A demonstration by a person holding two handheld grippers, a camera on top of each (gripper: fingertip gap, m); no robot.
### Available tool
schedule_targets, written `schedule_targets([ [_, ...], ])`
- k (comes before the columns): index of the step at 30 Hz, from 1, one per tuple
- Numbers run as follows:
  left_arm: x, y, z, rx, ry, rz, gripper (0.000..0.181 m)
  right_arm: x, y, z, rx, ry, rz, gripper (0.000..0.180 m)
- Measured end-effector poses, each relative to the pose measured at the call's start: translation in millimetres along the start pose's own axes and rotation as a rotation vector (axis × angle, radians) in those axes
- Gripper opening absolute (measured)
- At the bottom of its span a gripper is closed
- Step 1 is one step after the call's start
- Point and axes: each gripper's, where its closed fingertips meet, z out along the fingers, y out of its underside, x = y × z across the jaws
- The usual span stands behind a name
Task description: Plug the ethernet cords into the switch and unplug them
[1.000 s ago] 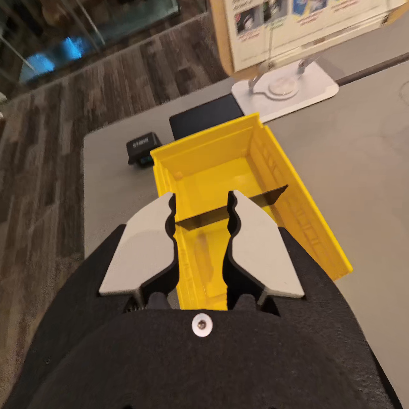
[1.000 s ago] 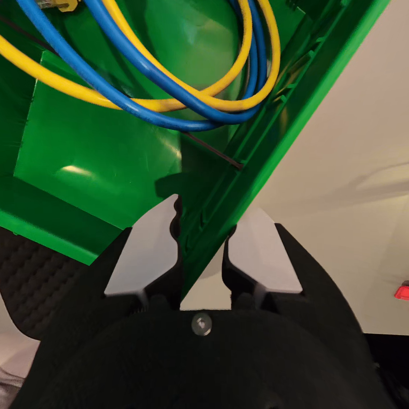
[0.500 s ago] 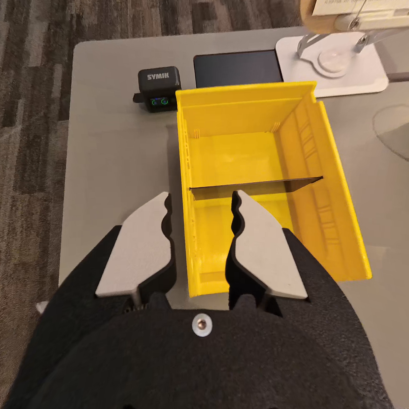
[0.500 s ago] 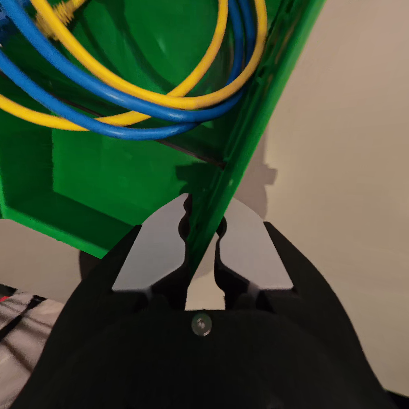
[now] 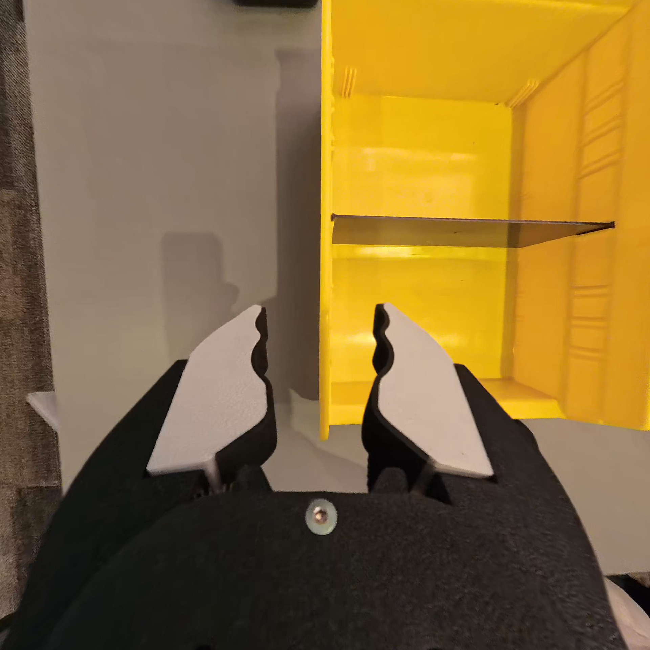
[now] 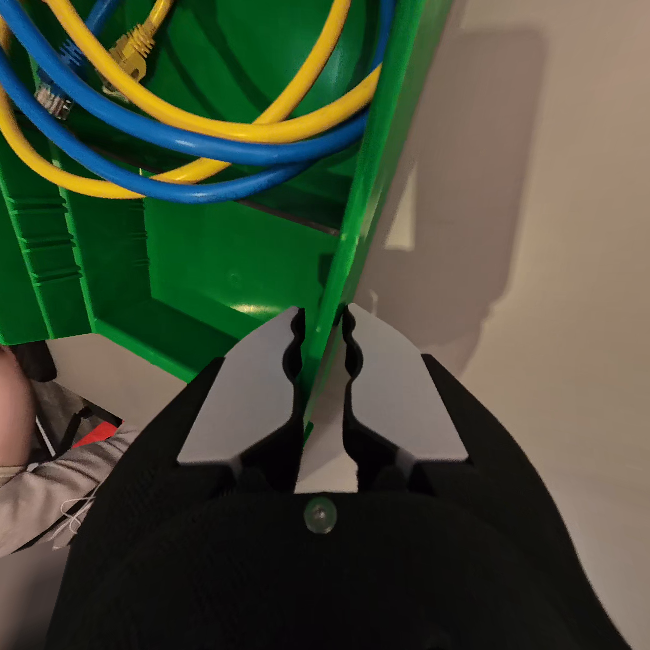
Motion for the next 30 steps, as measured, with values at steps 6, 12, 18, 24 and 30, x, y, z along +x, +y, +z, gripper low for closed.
schedule_targets([
  [6, 8, 11, 17, -0.102, -0.008, 0.034, 0.055, -10, 3, 4, -0.041, 0.0, 0.02, 0.022],
  [12, 2, 15, 37, -0.149, 0.011, -0.006, 0.039, -13, 6, 6, -0.082, 0.054, 0.0, 0.022],
  [18, 12, 23, 48, -0.237, 0.065, 0.017, 0.005, -24, 9, 10, -0.152, 0.109, -0.032, 0.025],
  [24, 36, 22, 52, -0.278, 0.088, 0.123, 0.005, -35, 6, 16, -0.19, 0.15, -0.09, 0.026],
  [30, 53, 28, 56, -0.349, 0.081, 0.219, 0.011, -48, 3, 22, -0.222, 0.163, -0.138, 0.024],
])
